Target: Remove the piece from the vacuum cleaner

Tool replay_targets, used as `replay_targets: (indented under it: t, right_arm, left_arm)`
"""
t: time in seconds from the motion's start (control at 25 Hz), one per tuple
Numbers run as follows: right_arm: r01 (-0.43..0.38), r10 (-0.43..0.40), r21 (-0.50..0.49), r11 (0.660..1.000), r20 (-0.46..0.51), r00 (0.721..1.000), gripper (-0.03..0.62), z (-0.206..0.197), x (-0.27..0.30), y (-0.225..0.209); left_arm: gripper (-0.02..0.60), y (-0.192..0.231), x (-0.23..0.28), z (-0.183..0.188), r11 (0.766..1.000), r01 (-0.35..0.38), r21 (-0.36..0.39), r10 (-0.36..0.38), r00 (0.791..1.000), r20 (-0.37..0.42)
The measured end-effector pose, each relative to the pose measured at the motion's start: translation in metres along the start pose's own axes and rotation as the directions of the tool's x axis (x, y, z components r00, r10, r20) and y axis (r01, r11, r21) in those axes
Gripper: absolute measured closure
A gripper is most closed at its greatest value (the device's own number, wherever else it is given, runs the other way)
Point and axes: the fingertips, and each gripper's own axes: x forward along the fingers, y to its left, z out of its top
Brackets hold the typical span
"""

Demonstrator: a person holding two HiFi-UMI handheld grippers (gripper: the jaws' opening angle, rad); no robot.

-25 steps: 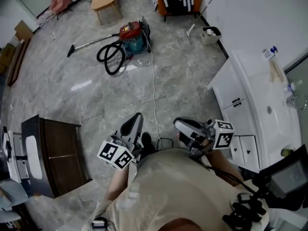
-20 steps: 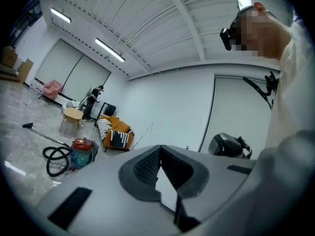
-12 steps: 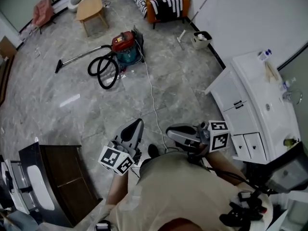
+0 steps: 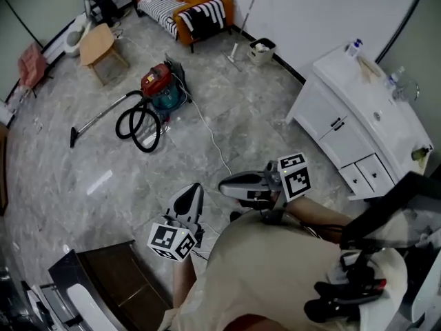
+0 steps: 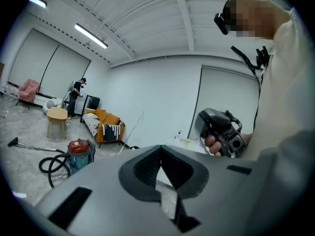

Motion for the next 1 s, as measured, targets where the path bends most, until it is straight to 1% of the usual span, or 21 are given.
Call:
replay_targets:
  t: [0.12, 0.24, 0.32, 0.48, 0.64, 0.76, 0.88, 1.0]
  right_arm:
    - [-0.019, 0.020, 0.008, 1.000, -0.056, 0.998, 0.591, -0.009, 0.014, -0.002]
    - [-0.046, 0.048, 0.024, 0.999, -0.108, 0.993, 0.591, -0.016, 0.023, -0.006]
    - [-0.059, 0.063, 0.044, 0.997, -0.106, 0.992, 0.591, -0.010, 0.024, -0.011]
    - [-0.075, 0.080, 0.082, 0.994, -0.062, 0.995, 0.591, 0.012, 0.016, -0.026]
    - [-0.106, 0.117, 0.117, 0.987, -0.086, 0.989, 0.591, 0.028, 0.015, -0.036]
    - [-0.127, 0.138, 0.134, 0.983, -0.078, 0.987, 0.591, 0.054, 0.007, -0.052]
    - [-0.148, 0.159, 0.150, 0.978, -0.065, 0.985, 0.591, 0.090, -0.013, -0.072]
    - [-0.157, 0.159, 0.140, 0.978, -0.003, 0.987, 0.591, 0.138, -0.041, -0.094]
  left_arm:
    - [0.578, 0.001, -0.009, -0.012, 1.000, -0.009, -0.013, 0.009, 1.000, -0.015]
    - [0.578, 0.011, -0.017, -0.022, 0.998, -0.047, -0.031, 0.046, 0.999, -0.024]
    - [0.578, 0.019, -0.016, -0.025, 0.996, -0.078, -0.036, 0.077, 0.997, -0.029]
    - [0.578, 0.025, -0.007, -0.024, 0.990, -0.136, -0.024, 0.135, 0.990, -0.042]
    - [0.578, 0.033, 0.002, -0.018, 0.980, -0.200, -0.014, 0.199, 0.978, -0.060]
    - [0.578, 0.038, 0.027, -0.008, 0.976, -0.216, -0.008, 0.215, 0.974, -0.069]
    - [0.578, 0.037, 0.071, 0.005, 0.979, -0.200, -0.049, 0.197, 0.979, -0.060]
    - [0.578, 0.039, 0.125, 0.018, 0.981, -0.181, -0.076, 0.176, 0.982, -0.065]
